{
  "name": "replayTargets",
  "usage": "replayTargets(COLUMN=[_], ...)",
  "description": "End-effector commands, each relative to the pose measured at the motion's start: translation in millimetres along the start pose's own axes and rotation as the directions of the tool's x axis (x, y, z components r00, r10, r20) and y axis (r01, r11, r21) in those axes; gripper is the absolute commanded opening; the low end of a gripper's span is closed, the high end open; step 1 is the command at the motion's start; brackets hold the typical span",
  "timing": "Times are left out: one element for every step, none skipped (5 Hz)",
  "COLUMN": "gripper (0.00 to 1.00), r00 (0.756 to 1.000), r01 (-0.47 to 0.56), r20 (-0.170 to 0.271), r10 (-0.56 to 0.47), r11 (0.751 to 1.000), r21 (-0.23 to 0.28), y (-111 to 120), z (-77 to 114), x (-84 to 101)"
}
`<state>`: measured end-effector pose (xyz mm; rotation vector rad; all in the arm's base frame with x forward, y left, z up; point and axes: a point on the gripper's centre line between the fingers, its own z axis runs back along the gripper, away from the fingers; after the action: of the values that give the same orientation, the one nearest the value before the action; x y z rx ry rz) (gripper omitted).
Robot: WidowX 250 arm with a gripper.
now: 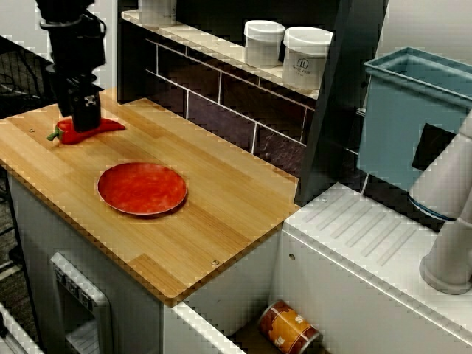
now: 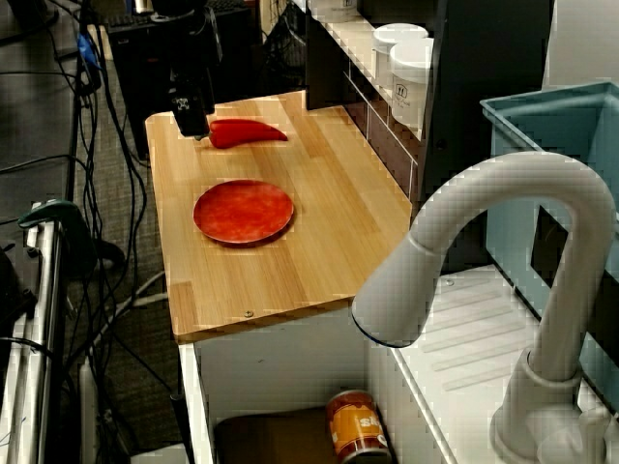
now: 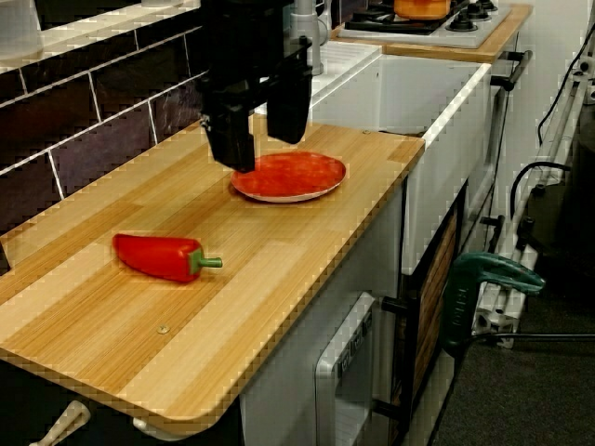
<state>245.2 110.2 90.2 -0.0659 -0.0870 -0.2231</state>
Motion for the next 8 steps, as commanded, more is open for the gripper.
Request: replayTargets(gripper=[1.0, 1.0, 1.0, 1.0, 1.0, 1.0, 1.0, 1.0], r00=[0.988, 0.986, 0.971, 0.976, 0.984, 0.983, 0.986, 0.988], r01=[-0.117, -0.087, -0.145, -0.18, -0.17, -0.17, -0.119, -0.111], r20=[0.107, 0.15, 0.2, 0.139, 0.065, 0.083, 0.124, 0.106], r10=[0.112, 0.07, 0.13, 0.167, 0.163, 0.166, 0.115, 0.108], r11=[0.992, 0.99, 0.987, 0.98, 0.979, 0.985, 0.993, 0.994], r21=[0.043, 0.11, 0.065, 0.086, 0.115, 0.042, 0.026, 0.02], y=[53, 59, 71, 80, 89, 95, 88, 84], z=[18.1, 13.1, 8.3, -1.2, -8.6, -7.6, -4.5, -5.3], x=[-3.4, 8.0, 12.7, 25.3, 35.7, 31.1, 23.7, 17.0])
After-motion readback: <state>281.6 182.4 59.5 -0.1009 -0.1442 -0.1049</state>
